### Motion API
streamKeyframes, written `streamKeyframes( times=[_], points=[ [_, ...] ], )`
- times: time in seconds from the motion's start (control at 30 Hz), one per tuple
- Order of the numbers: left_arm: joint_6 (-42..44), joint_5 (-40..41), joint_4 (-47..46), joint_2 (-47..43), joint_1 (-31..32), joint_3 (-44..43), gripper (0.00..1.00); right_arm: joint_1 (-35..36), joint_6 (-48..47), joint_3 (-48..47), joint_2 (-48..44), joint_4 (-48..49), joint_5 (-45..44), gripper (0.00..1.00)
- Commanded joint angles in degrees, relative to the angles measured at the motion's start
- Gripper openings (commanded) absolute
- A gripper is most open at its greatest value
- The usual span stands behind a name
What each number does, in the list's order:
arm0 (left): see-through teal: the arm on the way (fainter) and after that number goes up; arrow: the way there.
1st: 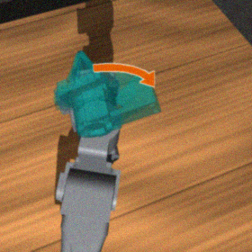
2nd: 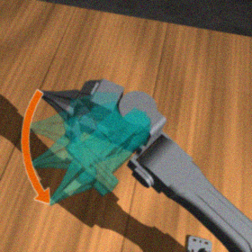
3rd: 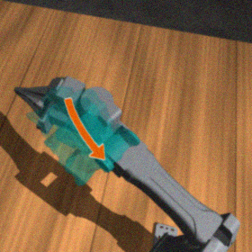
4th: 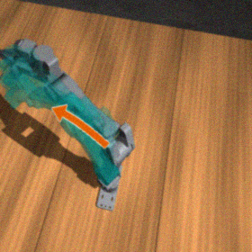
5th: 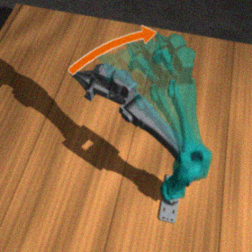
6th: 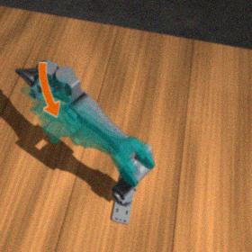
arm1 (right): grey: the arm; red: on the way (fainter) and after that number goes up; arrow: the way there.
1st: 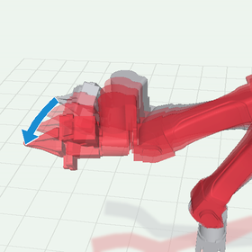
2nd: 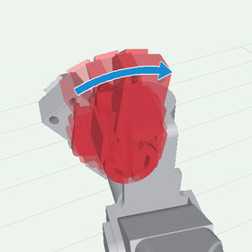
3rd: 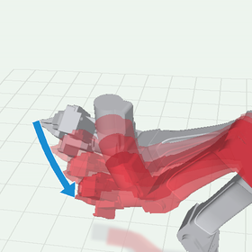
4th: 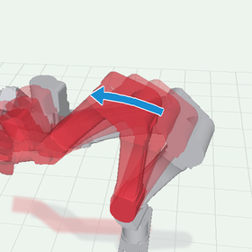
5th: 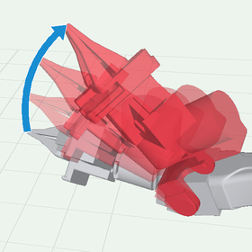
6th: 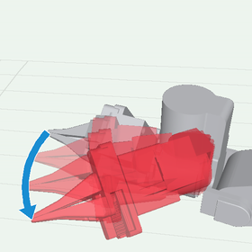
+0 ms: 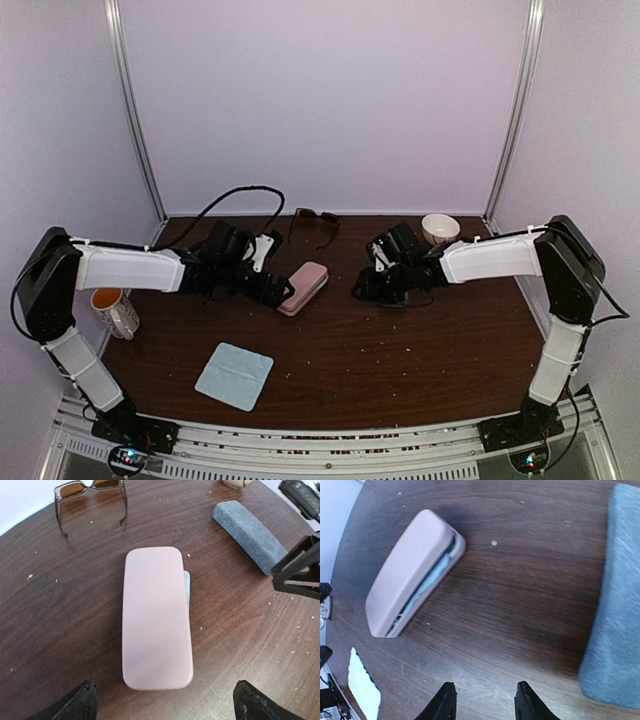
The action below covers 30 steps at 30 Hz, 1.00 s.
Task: Organize the sunglasses
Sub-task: Close the case with sunglasses at the center of the board, then move the case with sunglasses to the center of the board.
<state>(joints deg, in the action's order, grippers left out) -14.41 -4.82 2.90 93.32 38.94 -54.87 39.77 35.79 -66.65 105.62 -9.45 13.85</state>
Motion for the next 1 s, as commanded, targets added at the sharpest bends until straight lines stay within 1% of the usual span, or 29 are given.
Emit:
streamKeyframes(
  times=[0.0, 0.1, 0.23, 0.4, 0.57, 0.83, 0.9, 0.97],
  points=[
    [4.0, 1.2, 2.9, 4.8, 0.1, -6.7, 0.98, -1.1, -1.6, 2.4, -4.0, -1.3, -3.3, 0.42],
    [4.9, 1.8, 4.1, 7.7, 0.1, -9.9, 0.98, -1.6, -2.0, 3.4, -5.0, -1.4, -3.6, 0.45],
    [6.1, 2.7, 8.7, 13.5, 0.2, -16.3, 0.98, -2.0, -2.3, 4.6, -6.1, -1.4, -4.0, 0.49],
    [6.1, 1.9, 9.7, 18.6, 0.2, -19.8, 0.98, -2.5, -2.5, 5.6, -6.8, -1.5, -3.9, 0.51],
    [6.0, -0.9, 10.5, 22.0, 0.5, -21.4, 0.98, -2.8, -2.6, 5.8, -7.0, -1.5, -4.0, 0.52],
    [4.8, 2.7, 11.1, 25.2, 1.6, -21.1, 0.98, -2.9, -2.7, 4.8, -6.1, -2.2, -3.7, 0.55],
    [4.8, 3.5, 11.1, 25.6, 1.7, -20.8, 0.96, -3.0, -2.7, 4.3, -5.8, -2.4, -3.7, 0.55],
    [4.7, 4.6, 11.1, 25.8, 1.9, -20.4, 0.91, -3.0, -2.7, 3.8, -5.5, -2.8, -3.7, 0.55]
  ],
)
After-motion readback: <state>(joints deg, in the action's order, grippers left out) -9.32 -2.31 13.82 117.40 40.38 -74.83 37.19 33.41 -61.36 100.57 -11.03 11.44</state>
